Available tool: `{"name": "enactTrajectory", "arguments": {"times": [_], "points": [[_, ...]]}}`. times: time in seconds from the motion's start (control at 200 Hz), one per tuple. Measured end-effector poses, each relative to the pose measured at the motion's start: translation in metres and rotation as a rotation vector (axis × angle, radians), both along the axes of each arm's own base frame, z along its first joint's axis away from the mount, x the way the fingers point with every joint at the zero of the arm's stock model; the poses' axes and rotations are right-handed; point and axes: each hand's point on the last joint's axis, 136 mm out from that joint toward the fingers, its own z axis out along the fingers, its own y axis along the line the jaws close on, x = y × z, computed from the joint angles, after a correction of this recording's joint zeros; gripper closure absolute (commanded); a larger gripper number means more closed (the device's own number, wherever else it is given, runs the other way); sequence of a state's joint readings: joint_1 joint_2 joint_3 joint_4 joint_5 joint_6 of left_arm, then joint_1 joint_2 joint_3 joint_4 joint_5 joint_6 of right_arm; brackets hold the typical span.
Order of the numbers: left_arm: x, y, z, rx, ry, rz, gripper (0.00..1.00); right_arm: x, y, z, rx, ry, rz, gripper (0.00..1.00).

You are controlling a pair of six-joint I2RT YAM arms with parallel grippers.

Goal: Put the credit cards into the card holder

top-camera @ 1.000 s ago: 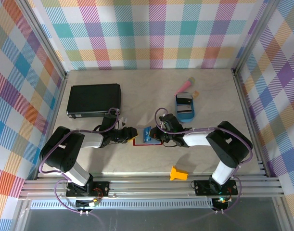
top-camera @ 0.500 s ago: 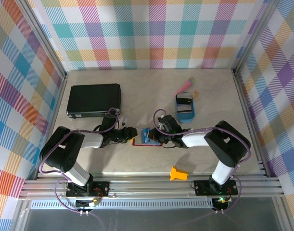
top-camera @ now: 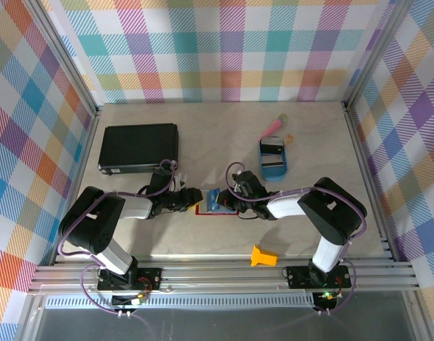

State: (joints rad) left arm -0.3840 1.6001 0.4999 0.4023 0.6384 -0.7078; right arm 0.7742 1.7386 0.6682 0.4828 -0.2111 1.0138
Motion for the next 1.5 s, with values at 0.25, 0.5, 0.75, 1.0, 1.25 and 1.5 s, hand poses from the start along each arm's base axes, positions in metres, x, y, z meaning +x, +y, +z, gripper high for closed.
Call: {"name": "enactTrajectory", "arguments": {"times": [0.25,0.5,0.75,1.0,1.25,1.5], "points": [[0.000,-0.001,0.000,-0.006,0.003,0.002,0.60,-0.003,0.006,-0.002,-0.001,-0.003,0.004,0.92],[0.000,-0.001,0.000,-0.010,-0.001,0.003,0.61,-0.006,0.003,0.005,-0.049,-0.007,0.008,0.60],[0.000,0.000,0.000,-0.016,-0.015,0.004,0.61,-0.003,-0.019,0.048,-0.197,-0.042,-0.020,0.55],[-0.001,0.001,0.001,-0.020,-0.022,0.015,0.61,0.009,-0.010,0.059,-0.332,0.034,0.005,0.58],[-0.003,0.002,0.001,-0.022,-0.016,0.018,0.61,0.004,-0.001,0.022,-0.496,0.160,0.056,0.59],[-0.003,0.002,0.001,-0.022,-0.016,0.018,0.61,-0.001,-0.002,0.005,-0.550,0.232,0.076,0.62]]}}
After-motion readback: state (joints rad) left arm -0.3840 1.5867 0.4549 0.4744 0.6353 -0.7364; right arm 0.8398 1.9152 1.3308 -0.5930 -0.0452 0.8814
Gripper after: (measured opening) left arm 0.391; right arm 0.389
